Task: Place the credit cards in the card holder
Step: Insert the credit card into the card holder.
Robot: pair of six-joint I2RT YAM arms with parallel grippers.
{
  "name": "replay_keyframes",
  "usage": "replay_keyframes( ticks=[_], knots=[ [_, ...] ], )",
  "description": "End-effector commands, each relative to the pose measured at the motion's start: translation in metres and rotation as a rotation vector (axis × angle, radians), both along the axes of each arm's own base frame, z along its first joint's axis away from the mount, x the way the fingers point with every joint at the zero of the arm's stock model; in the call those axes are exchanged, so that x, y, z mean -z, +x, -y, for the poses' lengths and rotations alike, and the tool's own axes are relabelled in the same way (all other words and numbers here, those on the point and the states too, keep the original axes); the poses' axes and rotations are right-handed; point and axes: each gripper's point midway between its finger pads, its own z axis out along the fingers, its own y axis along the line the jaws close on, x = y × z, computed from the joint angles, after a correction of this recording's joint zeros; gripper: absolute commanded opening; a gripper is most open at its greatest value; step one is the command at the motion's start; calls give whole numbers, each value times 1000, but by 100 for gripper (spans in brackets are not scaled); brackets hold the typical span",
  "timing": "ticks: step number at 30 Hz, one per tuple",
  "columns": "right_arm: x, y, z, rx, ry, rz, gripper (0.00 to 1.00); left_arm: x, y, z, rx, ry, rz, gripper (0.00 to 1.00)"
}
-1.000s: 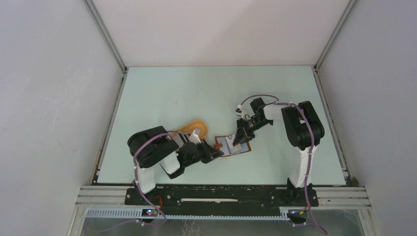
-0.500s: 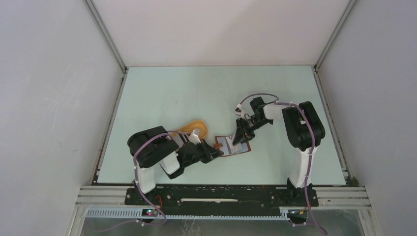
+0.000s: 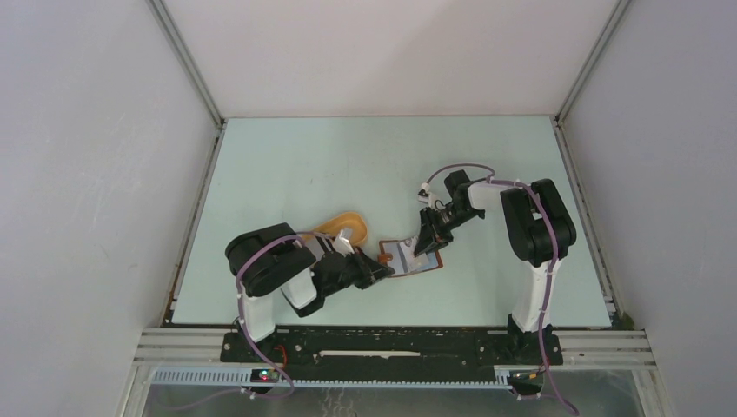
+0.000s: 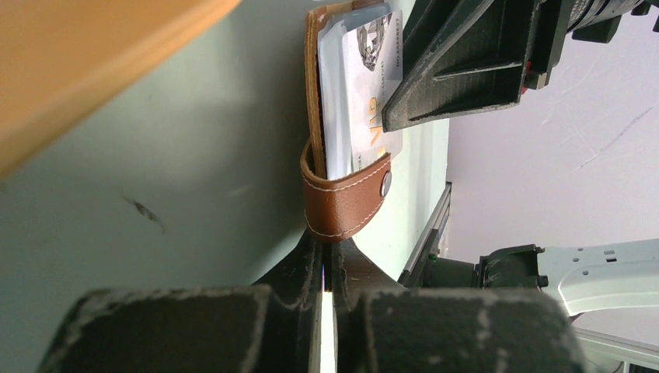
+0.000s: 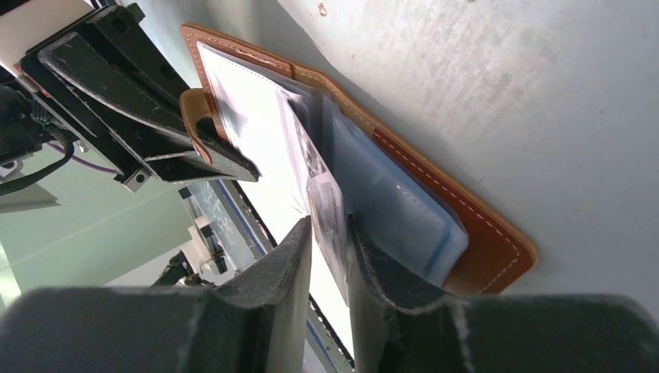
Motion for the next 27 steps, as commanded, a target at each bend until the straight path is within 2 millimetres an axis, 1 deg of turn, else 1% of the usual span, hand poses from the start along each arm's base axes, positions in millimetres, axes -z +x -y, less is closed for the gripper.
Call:
replay_keyframes(
  ticks=[1,3,6,13,16,27],
  knots=[
    [-3,11,5,-9,-29,73,27,6,0,-8,-18,15,-3,5],
    [-1,11,6,-7,-30,69,21,5,-1,-8,-17,11,-4,5],
    [-2,11,5,-7,-26,69,16,6,-1,-9,-17,11,-5,5],
    [-3,13,7,2,-21,66,14,5,-2,-8,-14,-1,-8,5],
    [-2,12,6,0,-14,59,9,3,-3,-6,-7,-21,-13,5],
    [2,7,0,-14,27,26,2,2,-7,-6,3,-28,-22,6]
  ],
)
